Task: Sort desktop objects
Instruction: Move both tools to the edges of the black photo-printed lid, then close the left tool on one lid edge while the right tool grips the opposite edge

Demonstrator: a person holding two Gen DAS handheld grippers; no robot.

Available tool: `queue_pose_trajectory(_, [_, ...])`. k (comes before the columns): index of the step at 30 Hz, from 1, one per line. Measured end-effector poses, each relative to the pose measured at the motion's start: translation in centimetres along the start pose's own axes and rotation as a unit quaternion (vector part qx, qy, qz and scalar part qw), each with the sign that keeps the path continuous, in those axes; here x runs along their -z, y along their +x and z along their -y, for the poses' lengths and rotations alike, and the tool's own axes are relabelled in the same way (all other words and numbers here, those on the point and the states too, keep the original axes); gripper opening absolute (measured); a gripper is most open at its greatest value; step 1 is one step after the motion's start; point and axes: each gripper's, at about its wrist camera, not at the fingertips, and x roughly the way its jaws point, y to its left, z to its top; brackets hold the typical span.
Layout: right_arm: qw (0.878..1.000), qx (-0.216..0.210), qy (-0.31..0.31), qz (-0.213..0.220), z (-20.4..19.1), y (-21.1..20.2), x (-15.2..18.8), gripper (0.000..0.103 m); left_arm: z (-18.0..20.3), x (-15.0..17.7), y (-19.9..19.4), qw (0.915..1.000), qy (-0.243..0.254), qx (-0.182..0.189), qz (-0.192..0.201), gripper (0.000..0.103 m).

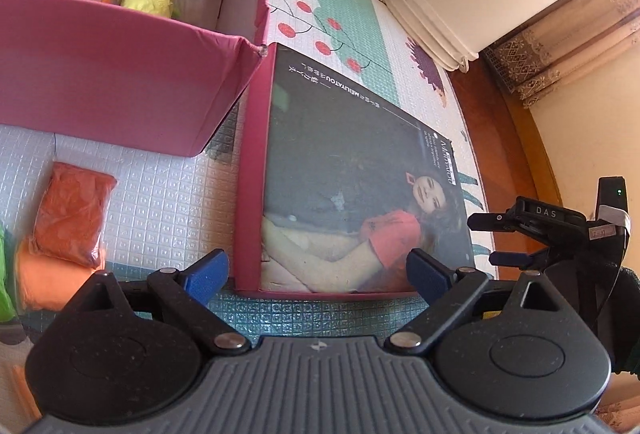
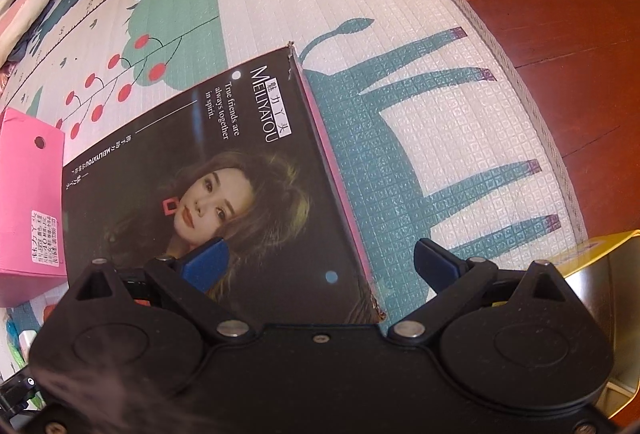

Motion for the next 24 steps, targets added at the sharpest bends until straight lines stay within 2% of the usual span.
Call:
queue_pose_trajectory(7, [1.000, -0.007, 0.007, -0.004, 0.1, 1.3, 0.3, 0.100, 0.2, -0.5, 1.5, 0.9996, 0.020, -0.017, -0.010, 0.098])
queue_pose_trajectory(10, [1.000, -0.010, 0.005, -0.015, -0.1, 1.8, 0.5, 0.100, 0.5, -0.3, 2.2, 0.9975, 0.055, -0.036, -0.026, 0.098])
queue_pose_trajectory(17, [0.999, -0.025, -0.003, -0.047, -0.5, 2.7, 0.9, 0.100, 0.8, 0.0, 3.1, 0.9968, 0.064, 0.006, -0.048, 0.098])
queue_pose_trajectory(21, [0.997, -0.029, -0.022, -0.067, -1.1, 3.0, 1.2, 0.100, 0.5, -0.2, 2.9, 0.9967, 0.059, 0.012, -0.055, 0.098])
queue_pose_trajectory(24, [0.994, -0.032, -0.045, -0.094, -1.7, 3.1, 2.5, 0.100, 0.1, -0.7, 2.8, 0.9959, 0.049, 0.012, -0.076, 0.098])
